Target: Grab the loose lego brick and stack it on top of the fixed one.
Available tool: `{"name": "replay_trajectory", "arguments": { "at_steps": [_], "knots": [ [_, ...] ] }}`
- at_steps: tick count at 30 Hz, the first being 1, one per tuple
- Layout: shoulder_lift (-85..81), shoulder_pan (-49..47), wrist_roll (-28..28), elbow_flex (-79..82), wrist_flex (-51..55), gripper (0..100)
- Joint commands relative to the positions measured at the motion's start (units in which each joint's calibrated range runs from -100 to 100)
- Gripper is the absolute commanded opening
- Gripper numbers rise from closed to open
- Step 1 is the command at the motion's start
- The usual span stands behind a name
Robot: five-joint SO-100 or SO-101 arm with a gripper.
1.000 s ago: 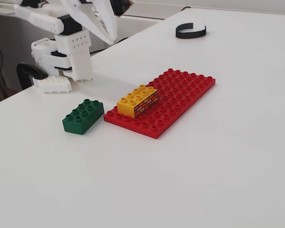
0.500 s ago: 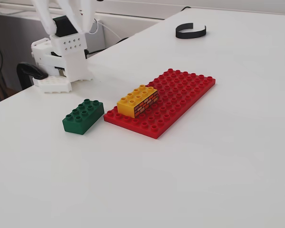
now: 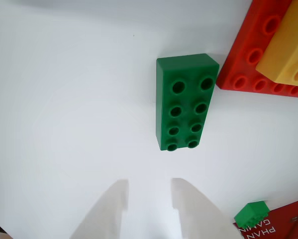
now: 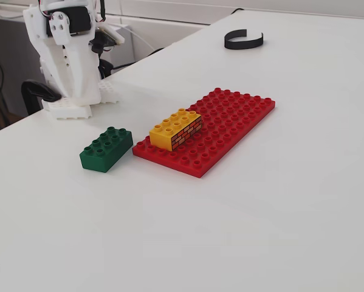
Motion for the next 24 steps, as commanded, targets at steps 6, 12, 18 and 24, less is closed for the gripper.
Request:
{"name": "replay_trajectory", "arguments": {
  "at_steps": [6,12,18,24],
  "knots": [
    [12.31,-1.48,-3.35,-0.86,-5.53,14],
    [31.11,-2.30,-4.50,-9.91,-8.92,17],
    [39.23,-2.52,-4.50,-14.61,-9.18,21],
    [39.74,-2.52,-4.08,-14.34,-9.18,28]
  ]
}}
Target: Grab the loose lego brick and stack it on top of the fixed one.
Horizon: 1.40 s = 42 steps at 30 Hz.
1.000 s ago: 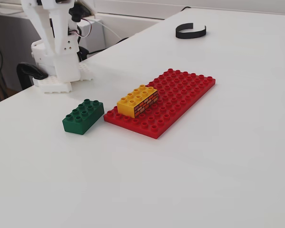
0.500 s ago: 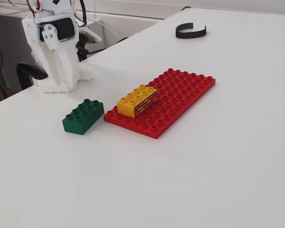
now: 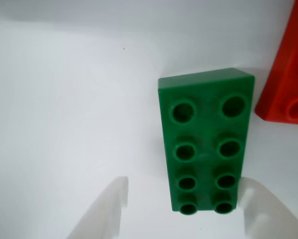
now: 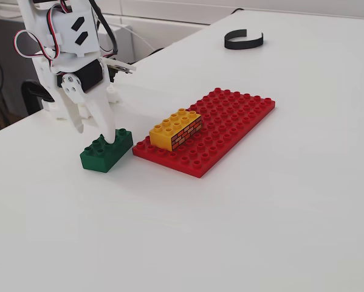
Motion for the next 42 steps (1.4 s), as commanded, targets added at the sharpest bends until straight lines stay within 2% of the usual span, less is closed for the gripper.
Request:
{"name": "replay_trajectory", "arguments": {
  "at_steps": [1,9,17,22,24,28,30,37,39,42],
  "knots": [
    [0.51,-0.37,0.28,-1.64,-0.20,30],
    [0.67,0.22,0.34,0.62,0.58,33],
    [0.76,0.22,0.28,15.28,-12.60,33],
    [0.00,0.15,0.28,15.64,-12.86,32],
    [0.00,0.22,0.34,15.64,-12.86,29],
    [0.00,0.30,0.07,15.64,-12.95,7],
    [0.00,0.30,-0.08,15.64,-12.95,0],
    [-0.17,-0.07,-0.19,15.46,-12.60,4],
    [-0.43,-0.37,-0.66,13.92,-9.91,4],
    [-3.30,-1.48,-4.32,8.31,-3.49,4]
  ]
}}
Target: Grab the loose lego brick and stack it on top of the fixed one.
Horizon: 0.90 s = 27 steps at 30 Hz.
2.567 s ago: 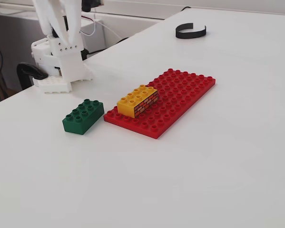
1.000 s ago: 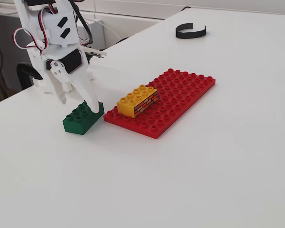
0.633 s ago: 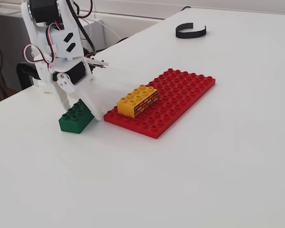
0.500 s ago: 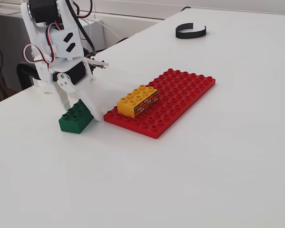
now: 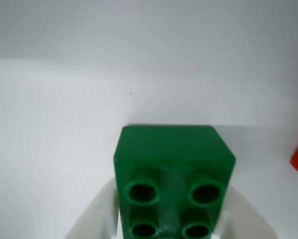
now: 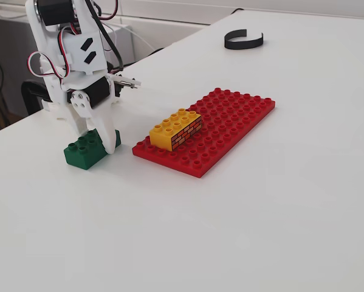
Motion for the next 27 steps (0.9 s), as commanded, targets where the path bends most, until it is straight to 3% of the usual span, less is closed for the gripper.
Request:
{"name": "replay_trajectory", "arguments": {
  "at_steps": [1,7,11,18,27],
  "knots": [
    [-4.23,-1.93,-3.70,-6.28,7.31,4],
    [-18.37,-12.02,-12.17,-15.24,21.28,4],
    [-22.27,-18.92,-16.09,-20.31,22.75,4],
    [-9.40,-30.19,-21.00,-28.82,22.32,4],
    [6.60,-30.64,-21.53,-37.51,19.80,4]
  ]
}}
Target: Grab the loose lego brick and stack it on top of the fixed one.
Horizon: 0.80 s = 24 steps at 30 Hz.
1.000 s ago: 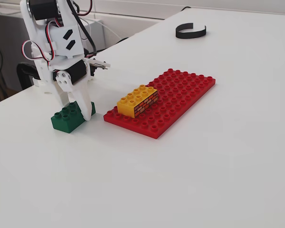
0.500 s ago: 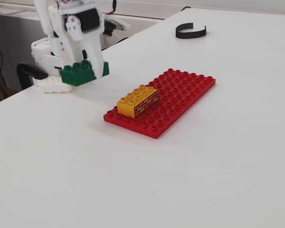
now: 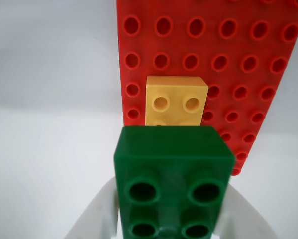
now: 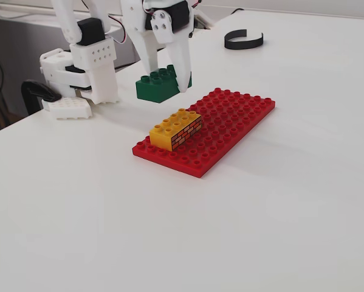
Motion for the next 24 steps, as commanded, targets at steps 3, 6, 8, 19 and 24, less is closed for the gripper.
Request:
{"name": "replay_trajectory", "arguments": {
  "at_steps": [3,6,8,19,24],
  "knots": [
    [2.02,0.89,-0.74,-1.30,-4.39,4],
    [2.02,1.48,-0.53,1.32,-6.73,4],
    [2.02,1.48,-0.53,2.95,-8.03,4],
    [2.02,0.52,-0.94,11.46,-14.97,4],
    [2.02,-0.89,-1.21,11.55,-15.41,4]
  ]
}}
